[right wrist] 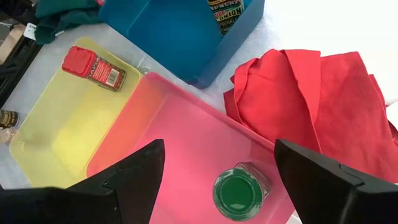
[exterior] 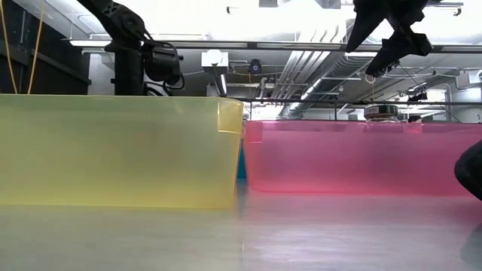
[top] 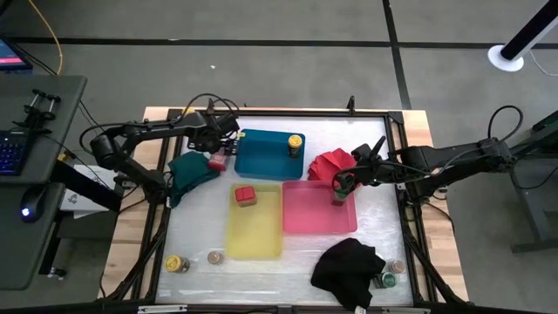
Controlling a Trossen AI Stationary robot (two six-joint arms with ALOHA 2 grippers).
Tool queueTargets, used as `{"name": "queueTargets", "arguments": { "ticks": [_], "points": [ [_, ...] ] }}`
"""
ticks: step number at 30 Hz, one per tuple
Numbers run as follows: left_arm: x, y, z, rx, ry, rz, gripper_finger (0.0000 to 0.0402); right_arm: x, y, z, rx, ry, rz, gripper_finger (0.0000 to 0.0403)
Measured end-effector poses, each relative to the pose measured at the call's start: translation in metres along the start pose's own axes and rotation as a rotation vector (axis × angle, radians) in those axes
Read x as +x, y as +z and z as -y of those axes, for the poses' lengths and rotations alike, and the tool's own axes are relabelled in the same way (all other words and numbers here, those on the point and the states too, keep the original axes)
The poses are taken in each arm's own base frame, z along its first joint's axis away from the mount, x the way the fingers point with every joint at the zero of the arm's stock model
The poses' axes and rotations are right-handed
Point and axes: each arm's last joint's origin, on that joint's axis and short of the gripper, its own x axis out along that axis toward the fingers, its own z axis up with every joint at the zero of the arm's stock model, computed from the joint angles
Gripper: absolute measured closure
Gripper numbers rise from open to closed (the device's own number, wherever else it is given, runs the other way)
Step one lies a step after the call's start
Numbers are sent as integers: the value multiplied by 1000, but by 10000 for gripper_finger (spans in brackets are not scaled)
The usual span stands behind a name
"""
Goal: Sort spices by type
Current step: Put the red spice bottle into the yellow bin
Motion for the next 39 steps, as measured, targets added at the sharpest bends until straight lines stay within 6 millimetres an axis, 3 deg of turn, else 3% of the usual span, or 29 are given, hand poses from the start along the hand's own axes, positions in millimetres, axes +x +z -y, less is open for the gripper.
{"name": "queueTargets", "arguments": {
  "ticks": [9,22,39],
  "points": [
    [0,2,0,122,12,27,96,0,0,0,0,-3,6,104],
    [2,9,-4,85,-39,8,51,0,0,0,0,-3,6,104],
    [8,2,2,42,-32,-66,52,0,0,0,1,-3,8,104]
  ]
}}
